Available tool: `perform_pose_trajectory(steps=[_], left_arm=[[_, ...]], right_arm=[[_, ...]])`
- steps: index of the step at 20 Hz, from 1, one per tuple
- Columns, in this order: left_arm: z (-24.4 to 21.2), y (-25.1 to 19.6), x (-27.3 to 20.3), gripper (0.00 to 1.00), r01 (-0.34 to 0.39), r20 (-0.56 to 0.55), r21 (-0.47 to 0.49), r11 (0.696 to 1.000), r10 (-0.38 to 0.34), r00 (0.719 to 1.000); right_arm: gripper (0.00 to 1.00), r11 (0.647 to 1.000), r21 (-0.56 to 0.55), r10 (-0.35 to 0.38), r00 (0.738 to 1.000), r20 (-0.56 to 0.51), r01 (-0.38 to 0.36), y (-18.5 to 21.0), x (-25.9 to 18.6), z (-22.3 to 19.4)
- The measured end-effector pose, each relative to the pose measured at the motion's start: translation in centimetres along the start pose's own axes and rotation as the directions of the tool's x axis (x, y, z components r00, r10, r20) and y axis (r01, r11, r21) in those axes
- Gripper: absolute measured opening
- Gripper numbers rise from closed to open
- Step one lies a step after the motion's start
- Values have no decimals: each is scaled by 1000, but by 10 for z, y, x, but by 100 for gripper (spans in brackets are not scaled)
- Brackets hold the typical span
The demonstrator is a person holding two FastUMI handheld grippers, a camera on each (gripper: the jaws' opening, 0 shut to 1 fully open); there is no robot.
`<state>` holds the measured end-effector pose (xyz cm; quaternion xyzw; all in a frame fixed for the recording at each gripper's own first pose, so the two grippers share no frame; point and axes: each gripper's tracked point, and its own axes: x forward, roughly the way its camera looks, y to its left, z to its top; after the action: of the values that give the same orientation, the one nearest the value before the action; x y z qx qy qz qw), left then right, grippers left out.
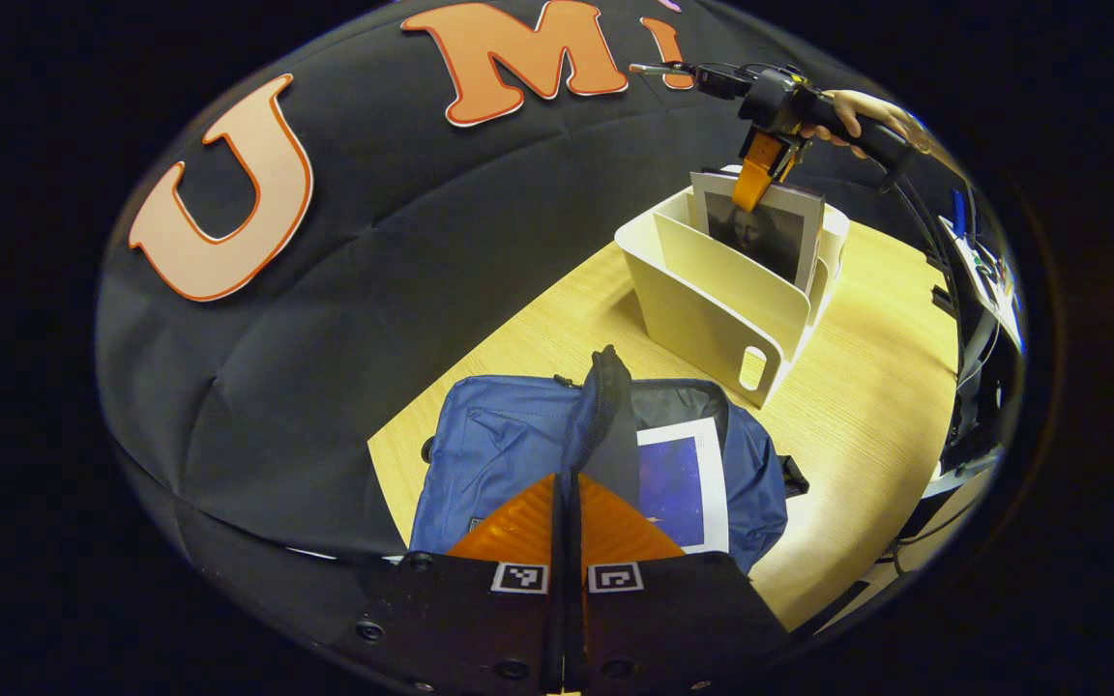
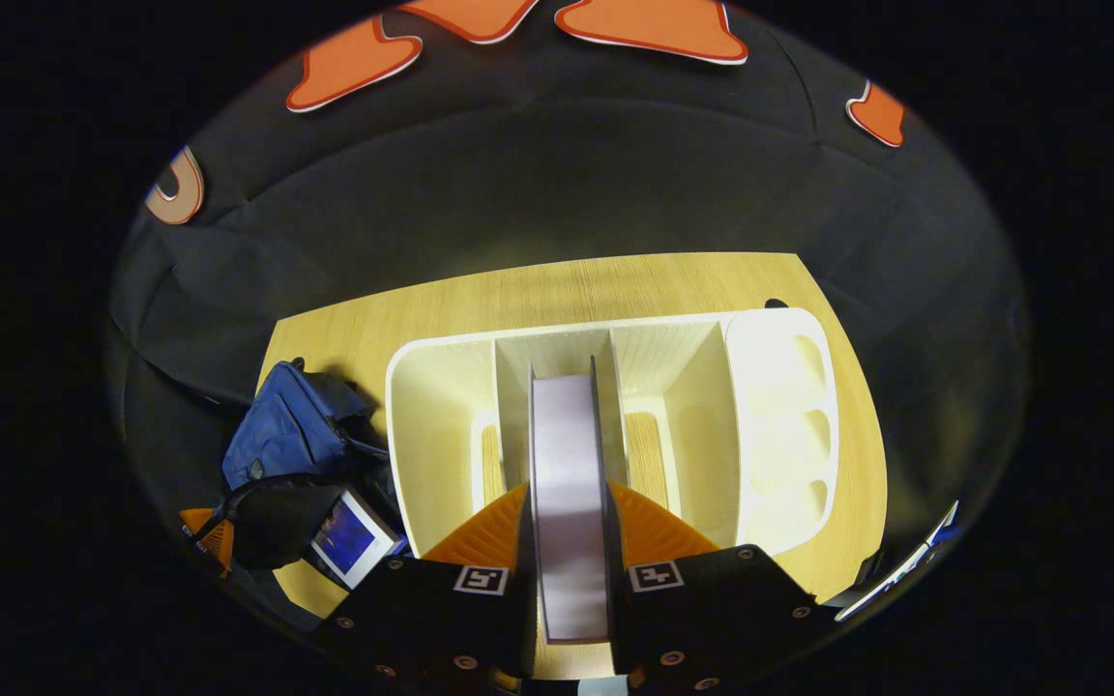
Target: Open the schoolbag, grab two books from the bookshelf and put them into the schoolbag.
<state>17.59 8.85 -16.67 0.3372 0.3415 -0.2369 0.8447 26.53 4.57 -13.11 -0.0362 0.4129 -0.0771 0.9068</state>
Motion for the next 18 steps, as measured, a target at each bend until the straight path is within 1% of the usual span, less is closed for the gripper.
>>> perform_pose_trajectory(steps=[3, 5, 9, 12, 15, 17, 18], left_arm=[[0, 1, -2, 1, -2, 3, -1, 1000, 2, 1000], [2, 0, -4, 1, 0, 13, 2, 1000, 0, 1000], [-1, 0, -6, 1, 0, 22, -5, 1000, 0, 1000], [-3, 4, -7, 1, -9, 29, -11, 1000, 9, 1000], [-2, 6, -10, 1, -14, 46, -8, 1000, 15, 999], [-1, 9, -11, 1, -24, 52, -3, 1000, 24, 998], [-1, 11, -12, 1, -30, 52, 2, 1000, 30, 998]], right_arm=[[30, 999, -38, -34, 998, 51, 36, -5, -25, 4], [30, 998, -42, -36, 995, 90, 40, -7, -48, 10], [30, 999, -4, 42, 983, 178, -42, 3, -116, 19], [30, 997, -19, 75, 958, 277, -72, -3, -181, 20], [30, 996, 0, 77, 920, 384, -84, -13, -241, 6], [30, 990, 22, 117, 898, 425, -139, -11, -267, -13], [30, 982, 37, 151, 887, 437, -186, -5, -274, -26]])
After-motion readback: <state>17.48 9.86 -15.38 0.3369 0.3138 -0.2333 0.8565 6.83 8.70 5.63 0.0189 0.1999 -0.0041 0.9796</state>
